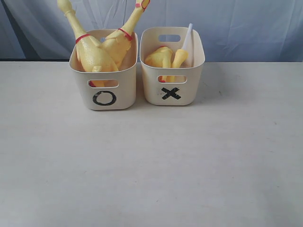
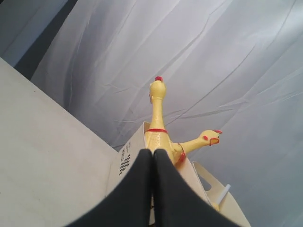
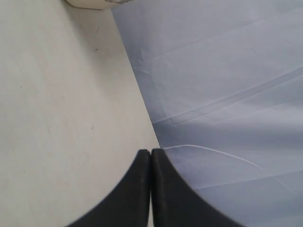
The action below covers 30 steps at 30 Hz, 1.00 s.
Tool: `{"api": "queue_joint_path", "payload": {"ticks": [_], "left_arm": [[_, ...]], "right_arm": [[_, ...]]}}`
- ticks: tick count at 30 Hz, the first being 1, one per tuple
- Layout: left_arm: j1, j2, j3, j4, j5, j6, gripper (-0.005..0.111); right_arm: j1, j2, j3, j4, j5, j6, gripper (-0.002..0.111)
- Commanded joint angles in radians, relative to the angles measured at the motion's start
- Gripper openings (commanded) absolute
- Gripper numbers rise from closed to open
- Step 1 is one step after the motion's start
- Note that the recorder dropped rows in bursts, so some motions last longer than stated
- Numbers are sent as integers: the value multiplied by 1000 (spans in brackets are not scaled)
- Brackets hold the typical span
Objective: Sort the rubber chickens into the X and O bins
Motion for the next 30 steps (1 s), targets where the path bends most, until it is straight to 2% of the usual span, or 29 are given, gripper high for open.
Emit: {"api": "queue_joint_path", "payload": {"ticks": [1,9,15,25,30], "left_arm": [[-4,-6,5,-13,91,-1,0],[-4,-6,5,-8,105,1,0],[-4,-6,5,74,105,1,0],[-4,-6,5,79,109,1,0],[-4,-6,5,130,109,91,0]], "right_arm": [[-6,-5,5,-1,-11,1,0],[-6,-5,5,-1,-11,1,0],[-6,-5,5,-1,-11,1,0],[-6,-5,5,24,-14,13,0],[-6,-5,5,176,-14,286,0]]}}
